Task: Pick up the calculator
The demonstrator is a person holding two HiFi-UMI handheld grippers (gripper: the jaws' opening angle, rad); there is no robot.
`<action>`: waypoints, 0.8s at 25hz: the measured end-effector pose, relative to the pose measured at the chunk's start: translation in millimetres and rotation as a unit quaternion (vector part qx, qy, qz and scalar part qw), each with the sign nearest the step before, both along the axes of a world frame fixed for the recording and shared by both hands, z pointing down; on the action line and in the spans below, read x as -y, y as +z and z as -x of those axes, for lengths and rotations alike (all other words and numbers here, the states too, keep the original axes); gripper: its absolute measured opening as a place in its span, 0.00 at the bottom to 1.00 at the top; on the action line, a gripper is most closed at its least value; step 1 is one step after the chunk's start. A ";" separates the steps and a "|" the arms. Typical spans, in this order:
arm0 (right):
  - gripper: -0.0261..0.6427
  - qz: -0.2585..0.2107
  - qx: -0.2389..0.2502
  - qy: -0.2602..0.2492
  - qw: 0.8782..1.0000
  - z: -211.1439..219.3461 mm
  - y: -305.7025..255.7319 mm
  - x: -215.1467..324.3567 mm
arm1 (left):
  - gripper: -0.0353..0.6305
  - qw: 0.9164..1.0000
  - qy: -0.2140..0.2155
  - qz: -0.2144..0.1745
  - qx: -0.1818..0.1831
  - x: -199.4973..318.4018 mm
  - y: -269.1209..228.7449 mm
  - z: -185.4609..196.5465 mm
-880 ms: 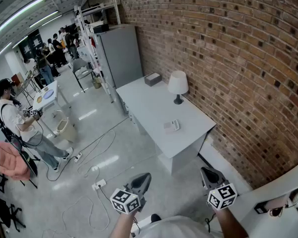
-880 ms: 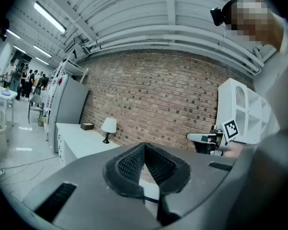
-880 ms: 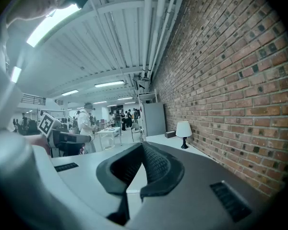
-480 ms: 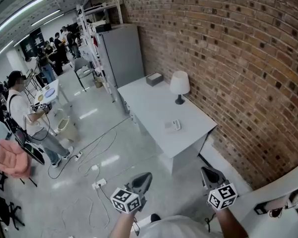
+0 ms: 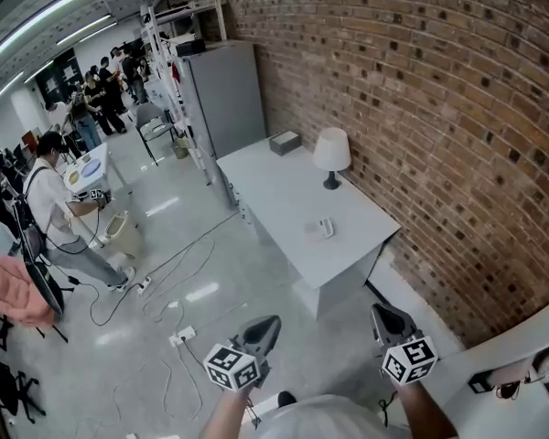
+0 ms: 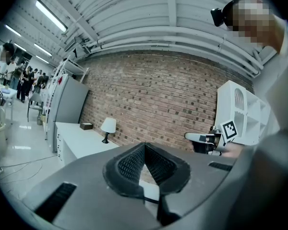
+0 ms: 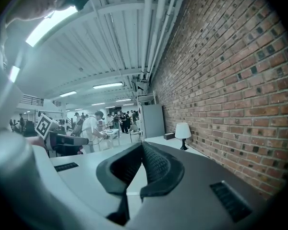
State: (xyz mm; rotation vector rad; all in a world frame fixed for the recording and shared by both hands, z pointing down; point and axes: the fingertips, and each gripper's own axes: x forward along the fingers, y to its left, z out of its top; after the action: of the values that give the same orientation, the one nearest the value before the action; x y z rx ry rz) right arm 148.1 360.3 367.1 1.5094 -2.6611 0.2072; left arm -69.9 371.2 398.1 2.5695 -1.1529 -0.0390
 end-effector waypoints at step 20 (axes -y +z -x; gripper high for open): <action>0.21 0.000 -0.007 0.018 1.000 32.3 -2.2 -0.5 | 0.07 1.000 0.021 0.009 -0.001 0.9 11.9 28.7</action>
State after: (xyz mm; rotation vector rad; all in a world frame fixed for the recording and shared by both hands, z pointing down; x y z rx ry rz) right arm 115.8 360.9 364.8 1.5547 -2.6254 0.1972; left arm -98.6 370.3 410.1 2.5775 -1.0929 -0.0213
